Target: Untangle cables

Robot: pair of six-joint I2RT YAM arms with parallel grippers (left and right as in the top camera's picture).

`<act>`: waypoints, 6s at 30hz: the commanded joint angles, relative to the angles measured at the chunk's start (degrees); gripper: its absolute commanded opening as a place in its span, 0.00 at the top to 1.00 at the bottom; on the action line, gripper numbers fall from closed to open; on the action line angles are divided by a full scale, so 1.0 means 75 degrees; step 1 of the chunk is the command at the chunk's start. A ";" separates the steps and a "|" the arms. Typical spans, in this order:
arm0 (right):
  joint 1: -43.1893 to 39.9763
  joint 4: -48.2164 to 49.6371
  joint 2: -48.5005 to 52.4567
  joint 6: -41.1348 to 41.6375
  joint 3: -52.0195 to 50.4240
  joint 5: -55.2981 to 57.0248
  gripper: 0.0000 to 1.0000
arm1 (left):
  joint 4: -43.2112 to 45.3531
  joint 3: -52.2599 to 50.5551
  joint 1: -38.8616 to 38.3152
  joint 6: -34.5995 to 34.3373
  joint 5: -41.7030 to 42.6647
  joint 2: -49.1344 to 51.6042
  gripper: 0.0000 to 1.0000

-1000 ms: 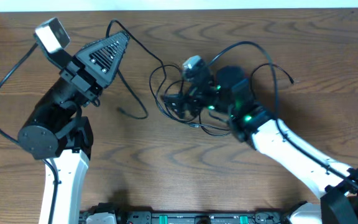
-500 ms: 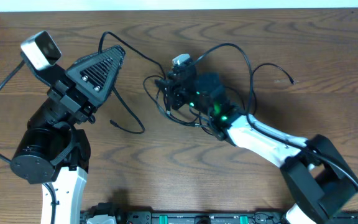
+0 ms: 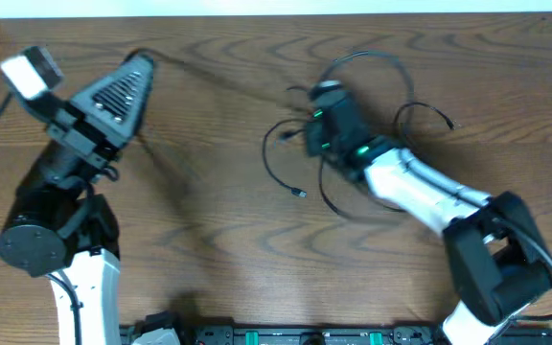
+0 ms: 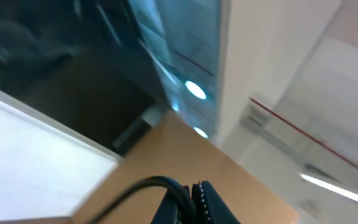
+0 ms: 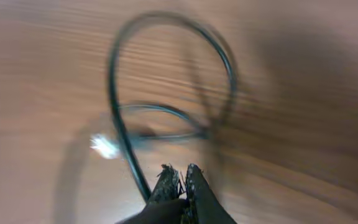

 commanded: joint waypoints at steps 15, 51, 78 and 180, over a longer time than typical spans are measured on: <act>-0.4575 -0.0903 -0.0216 -0.1157 -0.0146 0.0204 0.99 | -0.4744 0.0172 0.2194 0.4639 0.0393 0.1105 0.92; -0.0965 -0.1250 -0.2690 -0.2567 -0.0114 -0.3386 0.99 | -0.9984 0.0169 -0.3573 0.9967 -0.1620 0.1719 0.53; -0.0778 -0.1545 -0.2620 -0.1306 -0.0114 -0.1416 0.99 | -0.9471 0.0169 -0.5042 0.3856 -0.4068 0.1722 0.25; -0.0595 -0.1040 -0.0664 0.0169 -0.2040 -0.0452 0.65 | -1.4737 0.0003 -0.4386 0.5068 -0.6184 0.1722 0.24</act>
